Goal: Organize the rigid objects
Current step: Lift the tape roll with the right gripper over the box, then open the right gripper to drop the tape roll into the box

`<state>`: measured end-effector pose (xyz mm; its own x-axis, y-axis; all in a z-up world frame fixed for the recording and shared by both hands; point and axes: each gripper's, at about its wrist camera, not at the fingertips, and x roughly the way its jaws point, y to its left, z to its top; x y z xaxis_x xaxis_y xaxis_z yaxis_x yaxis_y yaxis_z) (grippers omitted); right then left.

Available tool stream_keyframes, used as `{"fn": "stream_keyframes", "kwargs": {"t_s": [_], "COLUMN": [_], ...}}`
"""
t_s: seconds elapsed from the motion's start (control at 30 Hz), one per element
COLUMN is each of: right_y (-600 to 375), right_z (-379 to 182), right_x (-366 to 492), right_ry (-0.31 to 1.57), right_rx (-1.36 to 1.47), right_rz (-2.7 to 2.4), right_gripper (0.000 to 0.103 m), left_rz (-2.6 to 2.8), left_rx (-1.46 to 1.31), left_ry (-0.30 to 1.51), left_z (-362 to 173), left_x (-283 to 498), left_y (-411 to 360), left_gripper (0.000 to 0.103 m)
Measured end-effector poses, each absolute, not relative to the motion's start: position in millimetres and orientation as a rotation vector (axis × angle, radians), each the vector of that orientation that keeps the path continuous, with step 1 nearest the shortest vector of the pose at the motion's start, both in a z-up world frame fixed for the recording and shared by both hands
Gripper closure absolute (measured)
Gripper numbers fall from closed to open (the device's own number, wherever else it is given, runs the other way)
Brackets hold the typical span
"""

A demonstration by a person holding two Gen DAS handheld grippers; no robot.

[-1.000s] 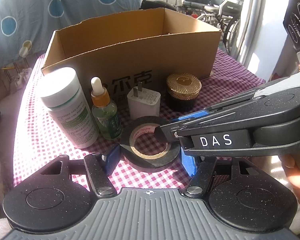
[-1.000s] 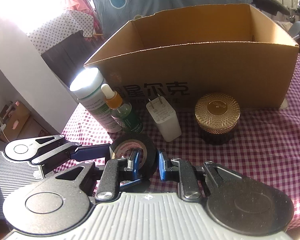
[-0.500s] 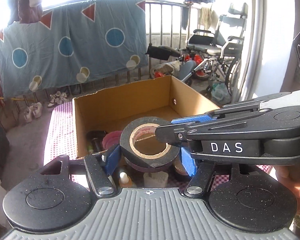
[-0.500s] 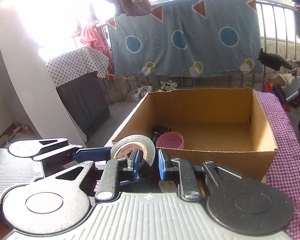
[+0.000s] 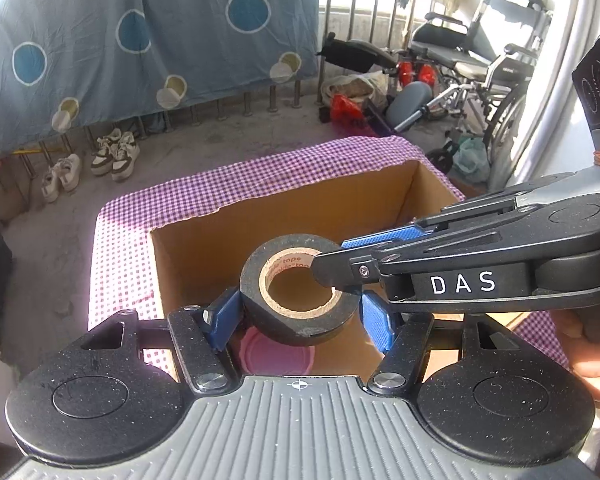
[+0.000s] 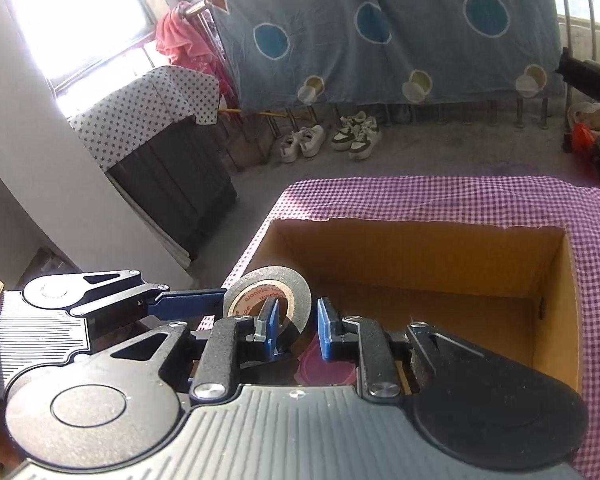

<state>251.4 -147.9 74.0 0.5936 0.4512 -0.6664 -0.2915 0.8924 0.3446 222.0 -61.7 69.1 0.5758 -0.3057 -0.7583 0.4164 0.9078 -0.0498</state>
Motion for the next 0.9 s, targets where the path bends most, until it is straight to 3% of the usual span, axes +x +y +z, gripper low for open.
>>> {"fn": "stream_keyframes", "kwargs": {"t_s": [0.4, 0.7, 0.9], "right_y": [-143, -150, -159], "right_z": [-15, -41, -26], "right_x": [358, 386, 374], "right_ry": [1.092, 1.136, 1.103], "right_rx": [0.222, 0.258, 0.316], "right_rz": [0.394, 0.377, 0.387], "right_gripper": [0.080, 0.079, 0.078], "left_rz": [-0.371, -0.335, -0.339], "left_rx": [0.198, 0.249, 0.244], "left_ry": [1.150, 1.178, 1.105], "left_z": [-4, -19, 3], "left_x": [310, 327, 314], "left_y": [-77, -87, -86], "left_gripper": [0.038, 0.036, 0.029]}}
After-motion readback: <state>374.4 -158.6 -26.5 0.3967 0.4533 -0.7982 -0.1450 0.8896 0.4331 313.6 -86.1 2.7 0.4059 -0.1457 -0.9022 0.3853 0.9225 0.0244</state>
